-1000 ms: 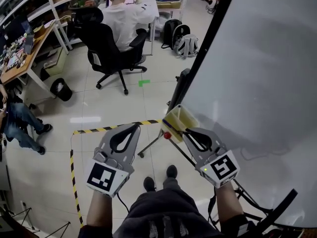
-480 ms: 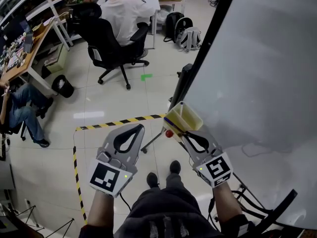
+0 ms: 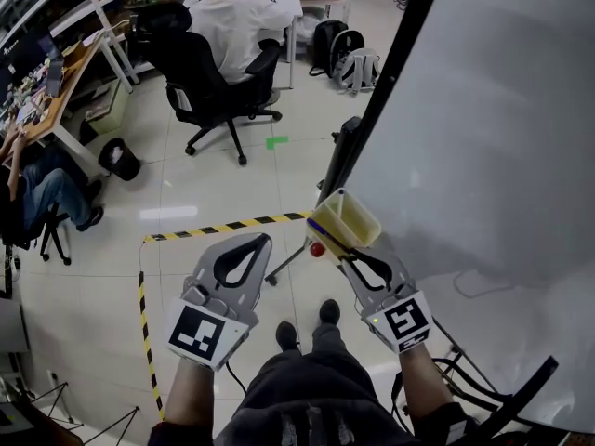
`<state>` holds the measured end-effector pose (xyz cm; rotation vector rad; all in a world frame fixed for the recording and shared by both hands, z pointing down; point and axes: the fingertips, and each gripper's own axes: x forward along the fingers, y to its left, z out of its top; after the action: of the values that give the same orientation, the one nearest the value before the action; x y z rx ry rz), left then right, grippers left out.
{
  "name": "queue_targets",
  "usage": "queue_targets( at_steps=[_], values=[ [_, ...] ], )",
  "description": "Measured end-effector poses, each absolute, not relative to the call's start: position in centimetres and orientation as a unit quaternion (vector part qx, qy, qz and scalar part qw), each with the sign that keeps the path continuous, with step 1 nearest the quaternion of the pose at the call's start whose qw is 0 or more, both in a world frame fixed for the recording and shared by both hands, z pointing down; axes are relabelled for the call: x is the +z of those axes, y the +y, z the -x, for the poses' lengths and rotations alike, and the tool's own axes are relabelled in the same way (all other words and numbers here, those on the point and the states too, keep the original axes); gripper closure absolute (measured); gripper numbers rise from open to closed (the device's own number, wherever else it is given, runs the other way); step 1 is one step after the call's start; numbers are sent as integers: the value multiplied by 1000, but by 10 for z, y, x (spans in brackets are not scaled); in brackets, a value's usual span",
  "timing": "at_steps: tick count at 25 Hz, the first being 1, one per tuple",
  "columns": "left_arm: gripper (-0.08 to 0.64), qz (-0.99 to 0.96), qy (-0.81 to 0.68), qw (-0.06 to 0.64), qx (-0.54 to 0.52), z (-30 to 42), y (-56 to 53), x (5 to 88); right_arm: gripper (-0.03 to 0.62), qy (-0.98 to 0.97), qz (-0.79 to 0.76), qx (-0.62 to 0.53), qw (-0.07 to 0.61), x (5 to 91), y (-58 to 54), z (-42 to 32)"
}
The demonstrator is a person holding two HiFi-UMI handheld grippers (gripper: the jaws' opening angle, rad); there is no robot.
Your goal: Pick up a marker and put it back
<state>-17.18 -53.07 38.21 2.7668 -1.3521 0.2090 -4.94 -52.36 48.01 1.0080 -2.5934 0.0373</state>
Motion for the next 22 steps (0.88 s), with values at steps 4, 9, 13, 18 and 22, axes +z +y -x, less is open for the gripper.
queue_targets(
  at_steps=[4,9,13,18,22],
  values=[
    [554,-897,-435,25,67,168,-531,382,520,-918,-355,-8,175,474,-522,47],
    [554,-899,-433,20,62,166,-530,375,514,-923,-351,-35,154,451,-515,46],
    [554,-900,-433,11,52,168,-528,366,512,-924,-355,-58,125,423,-510,48],
    [554,-901,-432,-6,35,176,-517,346,512,-925,-363,-69,84,384,-502,53],
    [554,-903,-428,-27,19,181,-504,328,512,-925,-365,-79,72,363,-492,58]
  ],
)
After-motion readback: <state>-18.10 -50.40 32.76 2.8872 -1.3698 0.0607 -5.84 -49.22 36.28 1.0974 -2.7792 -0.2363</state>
